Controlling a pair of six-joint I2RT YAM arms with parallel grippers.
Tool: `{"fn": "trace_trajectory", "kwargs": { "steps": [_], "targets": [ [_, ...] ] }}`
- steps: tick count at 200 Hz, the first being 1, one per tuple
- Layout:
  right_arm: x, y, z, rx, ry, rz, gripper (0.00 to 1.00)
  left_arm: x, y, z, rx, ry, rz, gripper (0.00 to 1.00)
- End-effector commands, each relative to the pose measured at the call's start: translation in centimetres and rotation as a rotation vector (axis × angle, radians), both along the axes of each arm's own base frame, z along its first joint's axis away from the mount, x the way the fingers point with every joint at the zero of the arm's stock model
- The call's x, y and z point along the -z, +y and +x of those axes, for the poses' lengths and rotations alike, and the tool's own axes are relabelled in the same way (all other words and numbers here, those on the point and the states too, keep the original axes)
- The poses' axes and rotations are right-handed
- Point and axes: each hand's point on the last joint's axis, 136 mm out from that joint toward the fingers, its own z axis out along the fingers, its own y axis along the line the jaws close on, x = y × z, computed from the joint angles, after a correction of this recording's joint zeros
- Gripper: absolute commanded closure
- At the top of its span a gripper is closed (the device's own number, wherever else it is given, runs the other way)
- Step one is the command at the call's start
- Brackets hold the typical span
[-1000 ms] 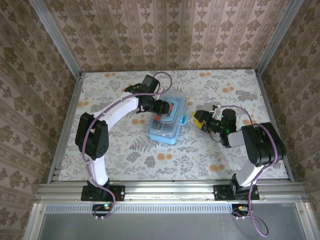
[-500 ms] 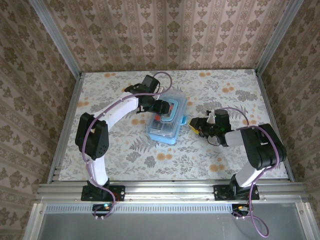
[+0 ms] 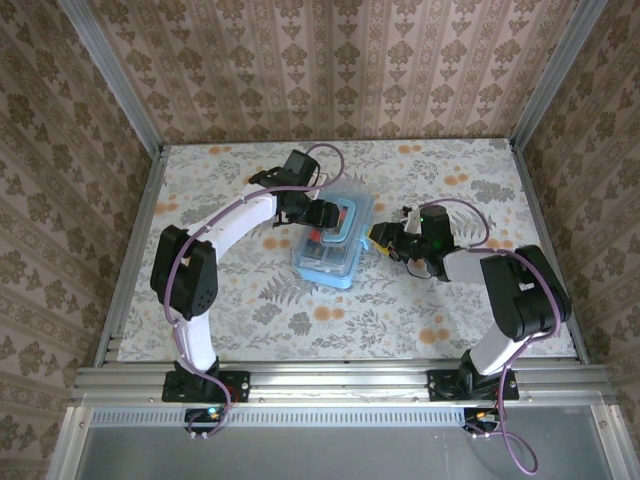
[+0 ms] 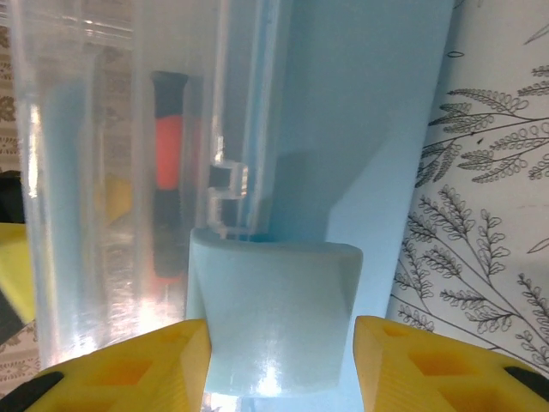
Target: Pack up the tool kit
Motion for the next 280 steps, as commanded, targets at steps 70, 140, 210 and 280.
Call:
{"fn": "trace_trajectory", "kwargs": {
  "steps": [70, 140, 210, 280],
  "targets": [
    [1.1, 0.6, 0.3, -0.018, 0.009, 0.013, 0.49, 6.6, 0.8, -2.4, 0.017, 0.169, 0.100, 0.53],
    [0.8, 0.9, 0.9, 0.011, 0.016, 0.058, 0.72, 7.1, 0.7, -2.7, 0.015, 0.177, 0.105, 0.54],
    [2.6, 0.7, 1.0, 0.071, 0.067, 0.083, 0.92, 8.0, 0.5, -3.2, -0.008, 0.182, 0.138, 0.55],
    [3.6, 1.0, 1.5, 0.103, 0.098, 0.088, 1.00, 8.5, -0.1, -3.7, 0.007, 0.188, 0.132, 0.56]
  ]
}}
